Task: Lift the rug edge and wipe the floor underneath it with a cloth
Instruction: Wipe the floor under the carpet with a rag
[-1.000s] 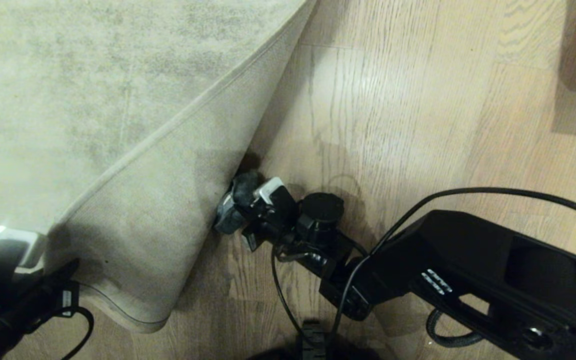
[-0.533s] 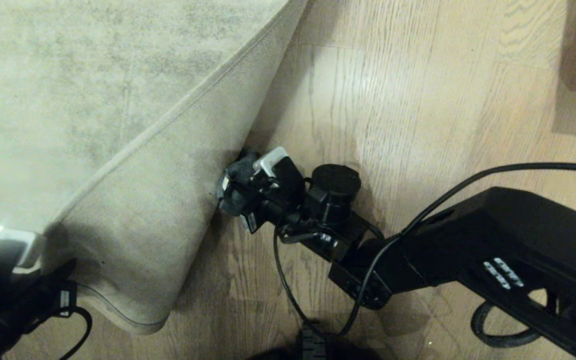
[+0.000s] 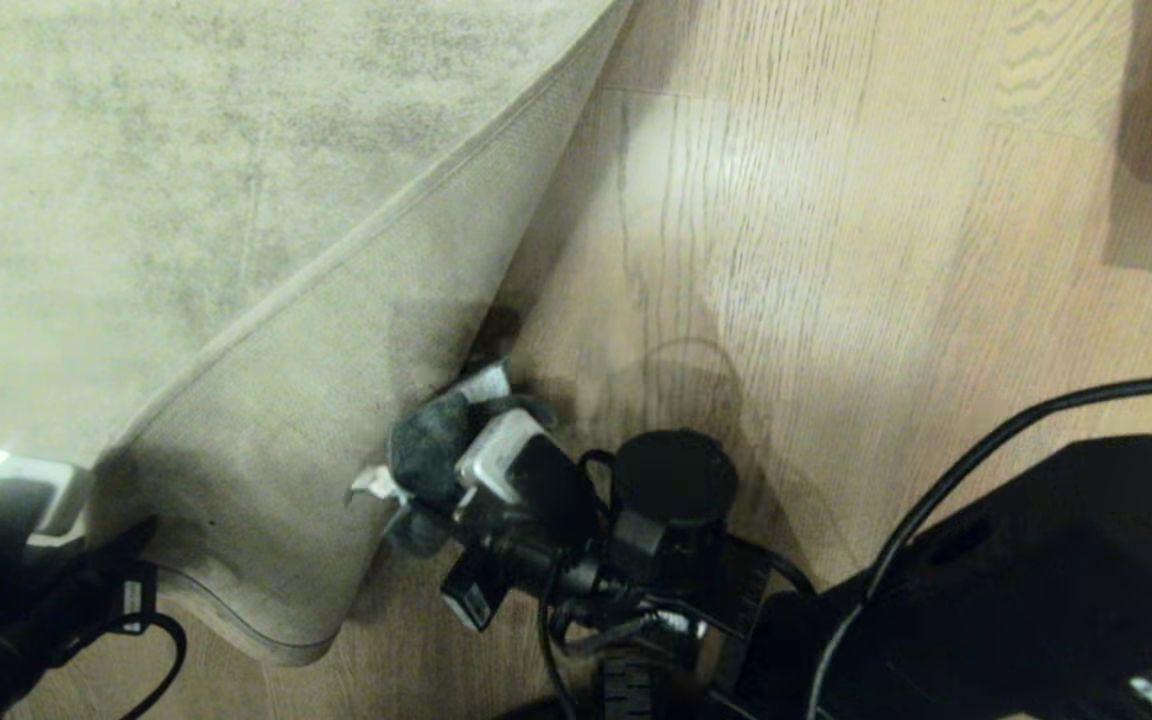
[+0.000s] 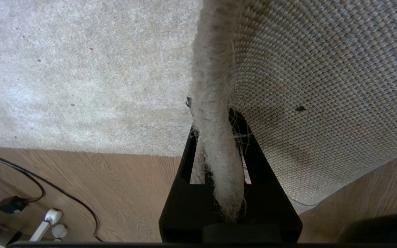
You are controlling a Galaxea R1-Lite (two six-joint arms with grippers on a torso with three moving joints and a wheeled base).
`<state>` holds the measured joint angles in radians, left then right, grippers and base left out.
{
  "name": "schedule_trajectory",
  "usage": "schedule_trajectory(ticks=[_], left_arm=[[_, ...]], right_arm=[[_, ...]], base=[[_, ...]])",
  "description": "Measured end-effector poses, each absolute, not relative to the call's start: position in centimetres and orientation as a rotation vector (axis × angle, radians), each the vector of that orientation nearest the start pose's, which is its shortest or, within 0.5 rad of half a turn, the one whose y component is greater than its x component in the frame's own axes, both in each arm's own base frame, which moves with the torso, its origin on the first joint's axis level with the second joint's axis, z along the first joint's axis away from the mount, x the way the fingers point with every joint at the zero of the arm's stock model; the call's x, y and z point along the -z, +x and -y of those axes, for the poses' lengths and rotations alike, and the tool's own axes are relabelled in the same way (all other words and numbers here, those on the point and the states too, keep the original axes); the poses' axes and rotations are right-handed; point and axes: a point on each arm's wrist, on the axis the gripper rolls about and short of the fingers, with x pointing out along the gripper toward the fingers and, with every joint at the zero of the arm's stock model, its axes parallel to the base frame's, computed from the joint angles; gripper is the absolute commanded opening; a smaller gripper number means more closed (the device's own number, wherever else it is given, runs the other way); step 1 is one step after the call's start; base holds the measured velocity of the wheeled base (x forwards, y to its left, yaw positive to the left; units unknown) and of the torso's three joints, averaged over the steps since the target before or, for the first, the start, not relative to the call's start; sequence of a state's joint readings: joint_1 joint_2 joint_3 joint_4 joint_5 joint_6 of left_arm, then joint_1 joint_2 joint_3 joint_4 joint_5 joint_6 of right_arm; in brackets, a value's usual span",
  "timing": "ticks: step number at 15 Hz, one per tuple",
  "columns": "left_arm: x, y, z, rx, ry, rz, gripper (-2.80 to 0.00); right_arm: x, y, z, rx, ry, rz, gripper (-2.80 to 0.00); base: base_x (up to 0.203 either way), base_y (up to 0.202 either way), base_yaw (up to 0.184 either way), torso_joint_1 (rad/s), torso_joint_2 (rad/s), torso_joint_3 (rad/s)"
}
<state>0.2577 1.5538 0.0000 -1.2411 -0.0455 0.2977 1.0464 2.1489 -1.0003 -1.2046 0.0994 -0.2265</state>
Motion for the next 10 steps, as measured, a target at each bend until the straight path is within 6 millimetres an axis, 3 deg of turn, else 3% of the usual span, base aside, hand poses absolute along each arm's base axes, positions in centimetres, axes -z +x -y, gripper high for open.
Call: schedule_trajectory(ticks=[5,10], left_arm=[[-9.6,16.5,-4.3,-0.165,0.247,-0.335,-2.80],[-9.6,16.5,-4.3,-0.168,0.248,-0.335,-2.80]], right_arm=[[-6.5,16.0,-35.3,-1.244,-0.283,0.020,-2.80],[-1.7,16.0,-37.3,-1.268,-0.311,-0.026,-2.80]], base=[[0.000,0.000,0.000,0.000,0.00,0.000],[0.000,0.000,0.000,0.000,0.00,0.000]])
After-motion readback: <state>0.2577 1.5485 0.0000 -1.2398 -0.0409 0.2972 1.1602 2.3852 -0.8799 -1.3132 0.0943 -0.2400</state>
